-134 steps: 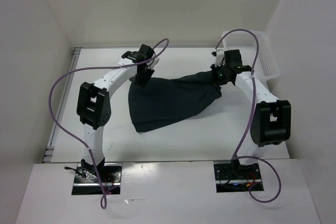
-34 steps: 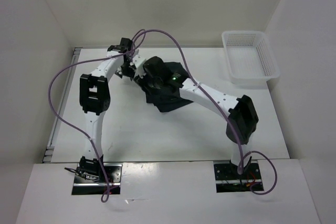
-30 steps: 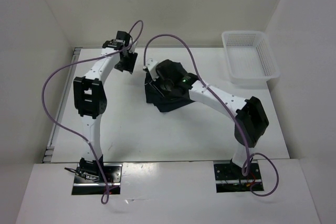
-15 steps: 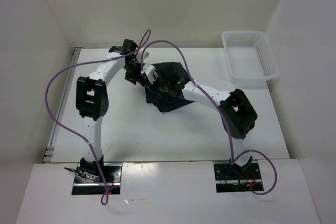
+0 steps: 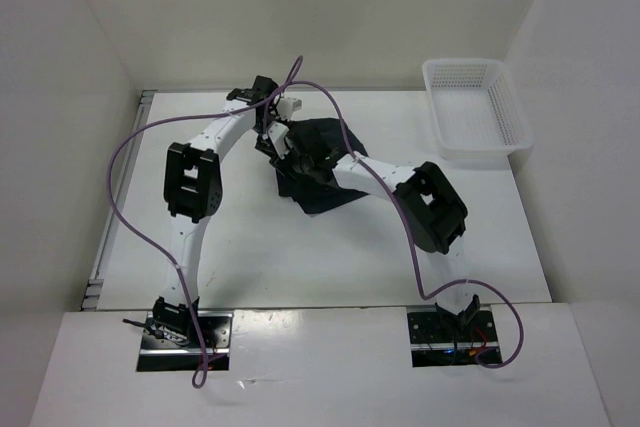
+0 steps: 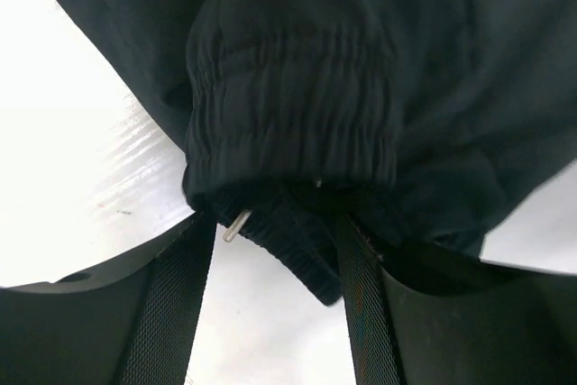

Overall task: Fold and stack the shorts
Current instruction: Fold the shorts

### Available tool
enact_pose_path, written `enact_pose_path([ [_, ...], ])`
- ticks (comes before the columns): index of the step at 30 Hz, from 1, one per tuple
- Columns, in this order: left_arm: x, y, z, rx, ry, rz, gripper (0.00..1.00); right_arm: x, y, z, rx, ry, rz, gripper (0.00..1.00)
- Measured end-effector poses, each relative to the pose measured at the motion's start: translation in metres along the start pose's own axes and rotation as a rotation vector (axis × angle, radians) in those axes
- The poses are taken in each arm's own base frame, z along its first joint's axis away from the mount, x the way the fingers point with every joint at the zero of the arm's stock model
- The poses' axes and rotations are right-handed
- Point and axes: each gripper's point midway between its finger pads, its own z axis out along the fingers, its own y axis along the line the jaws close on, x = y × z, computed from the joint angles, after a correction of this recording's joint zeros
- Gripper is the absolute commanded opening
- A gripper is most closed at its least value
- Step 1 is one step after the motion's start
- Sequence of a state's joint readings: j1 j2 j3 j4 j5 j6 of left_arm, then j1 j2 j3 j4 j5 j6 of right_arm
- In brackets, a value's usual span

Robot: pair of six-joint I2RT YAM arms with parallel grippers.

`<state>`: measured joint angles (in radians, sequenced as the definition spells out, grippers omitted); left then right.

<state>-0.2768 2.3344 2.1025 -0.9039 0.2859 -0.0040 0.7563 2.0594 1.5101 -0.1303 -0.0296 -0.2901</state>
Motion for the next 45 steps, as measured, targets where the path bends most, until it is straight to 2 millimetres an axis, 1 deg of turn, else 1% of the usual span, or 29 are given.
enact_pose_path([
  [1,0.002,0.002,0.003,-0.003,0.006,-0.002,0.64,0.000,0.000,0.002,0.002,-0.001,0.003,0.50],
  [3,0.005,0.005,0.008,-0.012,0.019,-0.007,0.64,0.000,-0.001,0.006,0.005,0.000,0.010,0.50],
  [8,0.006,0.013,0.015,-0.032,0.027,-0.014,0.58,0.009,0.000,0.018,0.004,0.019,0.014,0.50],
  [9,0.007,0.016,0.016,-0.040,0.029,-0.017,0.55,0.011,0.000,0.019,0.004,0.023,0.014,0.48],
  [10,0.008,0.018,0.017,-0.046,0.031,-0.018,0.55,0.013,0.000,0.020,0.005,0.028,0.014,0.45],
  [11,0.008,0.019,0.018,-0.050,0.032,-0.019,0.55,0.014,0.000,0.021,0.006,0.031,0.013,0.34],
  [13,0.008,0.021,0.018,-0.055,0.033,-0.019,0.55,0.015,0.000,0.022,0.009,0.035,0.014,0.22],
  [14,0.008,0.022,0.018,-0.058,0.032,-0.020,0.55,0.015,-0.001,0.022,0.012,0.035,0.016,0.11],
  [16,0.006,0.023,0.018,-0.065,0.028,-0.019,0.55,0.015,-0.002,0.022,0.017,0.035,0.014,0.02],
  [17,0.006,0.024,0.018,-0.068,0.026,-0.019,0.57,0.015,-0.002,0.022,0.021,0.035,0.016,0.00],
  [23,0.001,0.032,0.014,-0.100,0.012,-0.020,0.60,0.011,-0.005,0.020,0.029,0.031,0.002,0.00],
  [26,-0.006,0.035,0.010,-0.116,-0.009,-0.018,0.60,0.008,-0.002,0.012,0.002,0.037,-0.026,0.00],
  [28,-0.013,0.039,0.005,-0.130,-0.030,-0.016,0.60,0.003,0.000,0.001,-0.027,0.034,-0.054,0.00],
  [31,-0.020,0.043,0.002,-0.149,-0.052,-0.013,0.60,-0.009,0.003,-0.024,-0.060,0.009,-0.102,0.00],
  [33,-0.019,0.045,0.002,-0.157,-0.050,-0.015,0.60,-0.018,0.005,-0.041,-0.073,-0.017,-0.133,0.00],
  [36,-0.017,0.049,0.006,-0.168,-0.040,-0.019,0.60,-0.031,0.012,-0.054,-0.094,-0.057,-0.170,0.00],
  [39,-0.013,0.052,0.011,-0.177,-0.026,-0.022,0.60,-0.032,0.026,-0.055,-0.130,-0.066,-0.201,0.00],
  [42,-0.010,0.056,0.015,-0.192,-0.013,-0.025,0.60,-0.023,0.044,-0.053,-0.170,-0.046,-0.229,0.00],
  [44,-0.009,0.058,0.015,-0.199,-0.012,-0.026,0.60,-0.017,0.055,-0.050,-0.192,-0.034,-0.245,0.07],
  [45,-0.009,0.058,0.015,-0.202,-0.012,-0.026,0.60,-0.013,0.060,-0.047,-0.201,-0.027,-0.250,0.13],
])
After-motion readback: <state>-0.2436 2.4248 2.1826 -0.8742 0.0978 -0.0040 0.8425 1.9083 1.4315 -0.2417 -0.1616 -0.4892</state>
